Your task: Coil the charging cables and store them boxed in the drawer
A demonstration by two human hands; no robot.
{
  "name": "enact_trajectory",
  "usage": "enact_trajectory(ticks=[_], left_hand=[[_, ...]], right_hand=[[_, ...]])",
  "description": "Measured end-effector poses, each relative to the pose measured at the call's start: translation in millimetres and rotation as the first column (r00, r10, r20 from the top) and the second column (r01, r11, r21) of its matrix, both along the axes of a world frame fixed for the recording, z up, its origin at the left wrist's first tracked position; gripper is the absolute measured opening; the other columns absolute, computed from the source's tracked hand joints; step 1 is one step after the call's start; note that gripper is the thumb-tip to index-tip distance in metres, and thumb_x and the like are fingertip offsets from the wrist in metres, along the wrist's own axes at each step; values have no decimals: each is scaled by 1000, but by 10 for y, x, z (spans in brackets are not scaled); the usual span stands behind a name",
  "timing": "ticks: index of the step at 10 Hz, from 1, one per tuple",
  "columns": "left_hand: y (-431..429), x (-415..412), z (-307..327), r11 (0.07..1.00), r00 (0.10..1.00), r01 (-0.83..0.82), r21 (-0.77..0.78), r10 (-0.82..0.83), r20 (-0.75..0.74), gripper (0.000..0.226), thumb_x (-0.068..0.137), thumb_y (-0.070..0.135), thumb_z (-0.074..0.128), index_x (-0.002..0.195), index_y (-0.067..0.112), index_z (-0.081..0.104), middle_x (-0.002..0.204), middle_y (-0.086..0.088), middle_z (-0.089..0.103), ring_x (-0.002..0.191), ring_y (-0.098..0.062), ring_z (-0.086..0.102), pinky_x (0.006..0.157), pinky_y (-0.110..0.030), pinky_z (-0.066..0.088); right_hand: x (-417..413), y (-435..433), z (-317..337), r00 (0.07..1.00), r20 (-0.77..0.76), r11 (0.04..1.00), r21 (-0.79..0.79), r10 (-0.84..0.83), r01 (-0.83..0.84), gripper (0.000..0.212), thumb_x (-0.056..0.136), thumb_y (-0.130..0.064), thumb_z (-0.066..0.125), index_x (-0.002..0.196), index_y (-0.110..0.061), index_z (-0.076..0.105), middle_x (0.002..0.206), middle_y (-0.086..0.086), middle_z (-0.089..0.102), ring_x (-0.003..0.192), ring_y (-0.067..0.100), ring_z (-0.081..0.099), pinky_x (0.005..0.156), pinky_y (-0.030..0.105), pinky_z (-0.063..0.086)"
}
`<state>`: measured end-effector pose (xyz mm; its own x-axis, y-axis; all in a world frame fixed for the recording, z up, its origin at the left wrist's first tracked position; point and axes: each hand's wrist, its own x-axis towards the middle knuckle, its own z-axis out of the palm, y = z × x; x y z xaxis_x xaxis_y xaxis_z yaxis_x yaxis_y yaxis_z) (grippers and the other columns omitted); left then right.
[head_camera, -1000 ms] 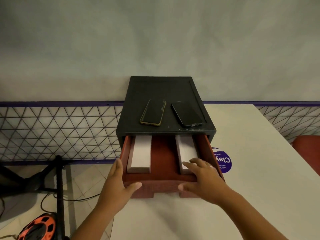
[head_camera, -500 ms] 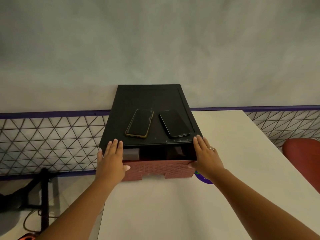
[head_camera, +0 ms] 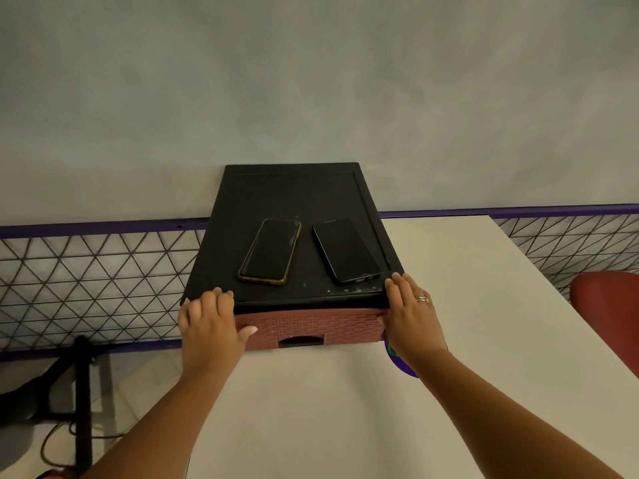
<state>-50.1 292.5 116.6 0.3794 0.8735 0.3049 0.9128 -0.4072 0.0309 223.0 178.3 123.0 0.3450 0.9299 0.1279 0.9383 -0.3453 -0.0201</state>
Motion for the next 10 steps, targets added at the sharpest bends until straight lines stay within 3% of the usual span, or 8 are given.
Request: enact_trajectory(ticks=[1, 2, 4, 6, 7, 8, 9, 10], left_hand=[[14, 61, -1, 999, 999, -34, 22, 34, 33, 77, 43, 31, 93, 99, -3, 53, 93, -27, 58, 81, -45, 56, 80, -62, 44], [46, 74, -50, 998, 997, -56, 39, 54, 57, 74, 43, 29, 93, 97, -3, 53, 92, -27, 58, 79, -46, 56, 79, -62, 44], [88, 41, -129, 993, 997, -52, 105, 45, 65, 75, 45, 31, 92, 98, -1, 51, 92, -27, 58, 76, -44, 54, 77, -60, 43], [91, 38, -69, 995, 994, -68, 68, 62, 85, 72, 42, 33, 93, 94, -1, 58, 87, -23, 56, 72, -41, 52, 69, -54, 44], [75, 6, 9, 999, 997, -33, 32, 31, 69, 68, 44, 30, 93, 97, 3, 61, 89, -19, 57, 74, -37, 54, 68, -51, 46], [37, -102, 91, 999, 1000, 15, -36, -15, 15, 74, 47, 28, 91, 112, 7, 61, 104, -15, 60, 90, -34, 57, 79, -51, 47], [-12, -149, 285, 982, 998, 44, -182, -50, -29, 83, 71, 40, 75, 141, 18, 37, 137, -3, 42, 123, -22, 41, 104, -39, 34], [-13, -163, 563, 917, 997, 81, -390, -69, 45, 83, 81, 41, 65, 147, 24, 19, 149, 3, 24, 132, -16, 30, 108, -31, 31]], right_hand=[[7, 95, -34, 1000, -4, 999, 36, -11, 12, 81, 41, -33, 93, 108, -8, 58, 113, 15, 64, 107, 37, 61, 82, 46, 53], [22, 123, -58, 1000, 29, 998, 61, 11, -13, 82, 34, -33, 95, 103, -8, 59, 107, 15, 66, 101, 37, 64, 78, 45, 54], [41, 132, -67, 998, 57, 998, 63, 25, -29, 86, 28, -34, 95, 102, -8, 60, 105, 15, 67, 97, 37, 65, 76, 44, 55], [32, 144, -49, 999, 46, 998, 60, 1, -3, 82, 27, -36, 95, 99, -12, 64, 103, 11, 67, 96, 33, 66, 75, 40, 56], [-14, 135, 64, 1000, 0, 998, 63, 5, -5, 66, 62, -36, 84, 118, -16, 54, 128, 9, 55, 121, 29, 51, 95, 37, 47], [-24, 66, 170, 998, -45, 999, -2, 43, -44, 60, 85, -39, 62, 134, -21, 32, 146, 3, 31, 138, 23, 26, 109, 33, 32], [-10, 20, 323, 988, -153, 997, -62, 37, -47, 70, 88, -39, 57, 144, -20, 20, 153, 2, 20, 142, 23, 18, 112, 35, 29], [72, 4, 518, 967, -256, 979, -198, -1, -52, 76, 87, -44, 54, 148, -25, 13, 156, 1, 14, 143, 25, 14, 113, 45, 26]])
